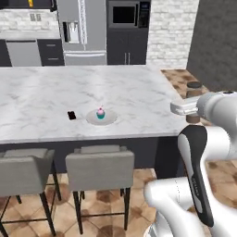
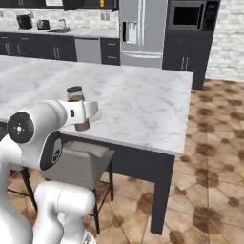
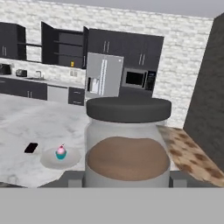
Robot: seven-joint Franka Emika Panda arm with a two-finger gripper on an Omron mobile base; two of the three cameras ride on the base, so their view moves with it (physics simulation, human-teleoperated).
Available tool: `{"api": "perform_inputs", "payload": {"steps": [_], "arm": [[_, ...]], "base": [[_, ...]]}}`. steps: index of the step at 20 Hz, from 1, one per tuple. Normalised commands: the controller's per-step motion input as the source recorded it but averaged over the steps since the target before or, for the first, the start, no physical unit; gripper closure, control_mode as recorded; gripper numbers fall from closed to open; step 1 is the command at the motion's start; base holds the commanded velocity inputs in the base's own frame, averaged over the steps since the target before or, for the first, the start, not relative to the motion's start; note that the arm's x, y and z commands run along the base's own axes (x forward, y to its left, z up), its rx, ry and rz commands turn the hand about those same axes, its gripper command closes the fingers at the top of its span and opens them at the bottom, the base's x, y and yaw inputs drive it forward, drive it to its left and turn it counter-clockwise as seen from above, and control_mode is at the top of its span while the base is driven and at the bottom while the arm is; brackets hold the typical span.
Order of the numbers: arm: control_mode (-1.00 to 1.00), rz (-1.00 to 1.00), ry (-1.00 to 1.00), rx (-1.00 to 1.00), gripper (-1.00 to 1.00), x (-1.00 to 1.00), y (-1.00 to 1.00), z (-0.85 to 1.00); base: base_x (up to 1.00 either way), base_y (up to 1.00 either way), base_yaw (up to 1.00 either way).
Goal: Take the cinnamon bottle from the cabinet and place it on the dining table, next to the plate with the cupcake. Then take the chocolate from the dining counter and place it on the cupcake plate.
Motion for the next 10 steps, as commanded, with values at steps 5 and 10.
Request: {"api": "perform_inputs", "payload": {"steps": [5,10], "arm": [[1.00,0.00,0.00,0.00,1.00,0.00,0.00,0.00],[1.00,0.00,0.00,0.00,1.00,0.00,0.00,0.00]], "base": [[0.03,1.00,-0.31],[0.39,0.73,-0.12]]}}
